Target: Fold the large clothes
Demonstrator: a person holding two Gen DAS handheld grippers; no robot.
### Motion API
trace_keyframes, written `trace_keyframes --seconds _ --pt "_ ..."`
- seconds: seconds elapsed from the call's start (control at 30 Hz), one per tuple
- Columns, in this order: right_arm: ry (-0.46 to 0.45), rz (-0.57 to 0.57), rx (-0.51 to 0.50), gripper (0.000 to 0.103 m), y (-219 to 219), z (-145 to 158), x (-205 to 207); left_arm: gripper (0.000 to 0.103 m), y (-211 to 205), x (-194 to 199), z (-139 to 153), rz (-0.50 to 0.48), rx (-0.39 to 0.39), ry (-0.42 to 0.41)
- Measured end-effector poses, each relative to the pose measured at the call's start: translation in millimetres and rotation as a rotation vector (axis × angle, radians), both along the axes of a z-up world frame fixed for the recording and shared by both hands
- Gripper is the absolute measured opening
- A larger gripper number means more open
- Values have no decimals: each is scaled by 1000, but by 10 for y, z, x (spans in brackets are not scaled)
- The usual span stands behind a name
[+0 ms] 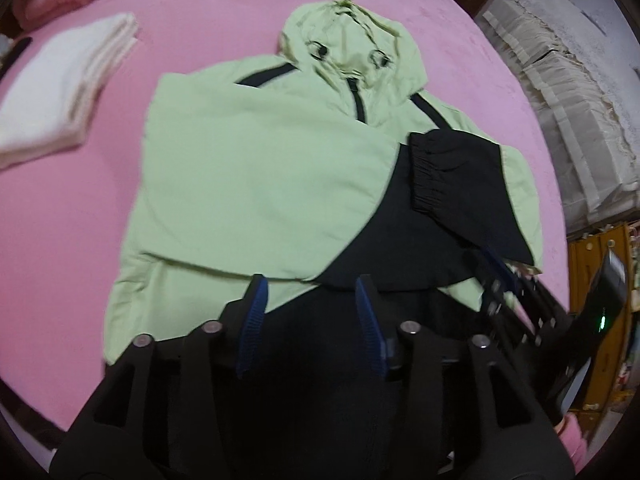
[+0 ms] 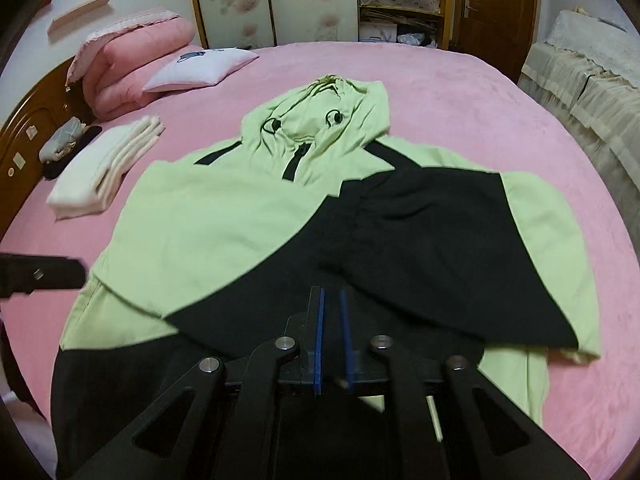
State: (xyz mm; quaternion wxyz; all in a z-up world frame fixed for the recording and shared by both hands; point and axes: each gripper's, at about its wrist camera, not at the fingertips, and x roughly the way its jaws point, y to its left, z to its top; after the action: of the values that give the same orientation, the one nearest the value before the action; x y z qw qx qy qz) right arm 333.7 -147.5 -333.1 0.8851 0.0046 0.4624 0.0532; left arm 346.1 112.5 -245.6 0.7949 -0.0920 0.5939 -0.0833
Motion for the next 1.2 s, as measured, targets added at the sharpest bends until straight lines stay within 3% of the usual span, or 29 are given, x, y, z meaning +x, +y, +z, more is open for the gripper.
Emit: trace_keyframes --seconds 0.03,0.07,0.23,0.33,0.43,0.57,0.7,0.77,0.8,0.97,1.1,1.2 --pt "2 -14 1 38 -40 -67 -34 45 -58 43 -43 -9 -33 4" --pt "-2 -28 3 41 -111 -78 -52 45 -144 82 -69 -17 -54 6" --pt "24 -129 4 42 -754 75 -125 48 -690 392 -315 -50 -189 16" --pt "46 -220 -9 45 -1161 8 -131 48 -1051 601 -541 -62 -208 35" --pt "88 -304 -8 52 -1540 -73 -195 48 -1330 781 -777 -39 -159 67" --pt "150 -378 31 53 -2016 -172 -276 48 -1622 969 -1068 51 -56 97" --pt "212 -415 55 53 -2400 -350 -348 48 -1923 1074 -1206 56 20 65" --pt "226 -413 86 60 -2531 -434 -334 41 -2082 1083 -1219 61 73 35" --pt "229 -411 97 64 -2586 -475 -311 33 -2150 1087 -1212 48 93 22" --pt "217 -393 93 65 -2732 -564 -194 22 -2366 1092 -943 20 63 -101" --pt "199 -386 93 66 -2804 -611 -62 20 -2337 1058 -248 35 -136 -323" --pt "199 -380 80 66 -2815 -681 51 20 -2210 1068 270 59 -206 -430"
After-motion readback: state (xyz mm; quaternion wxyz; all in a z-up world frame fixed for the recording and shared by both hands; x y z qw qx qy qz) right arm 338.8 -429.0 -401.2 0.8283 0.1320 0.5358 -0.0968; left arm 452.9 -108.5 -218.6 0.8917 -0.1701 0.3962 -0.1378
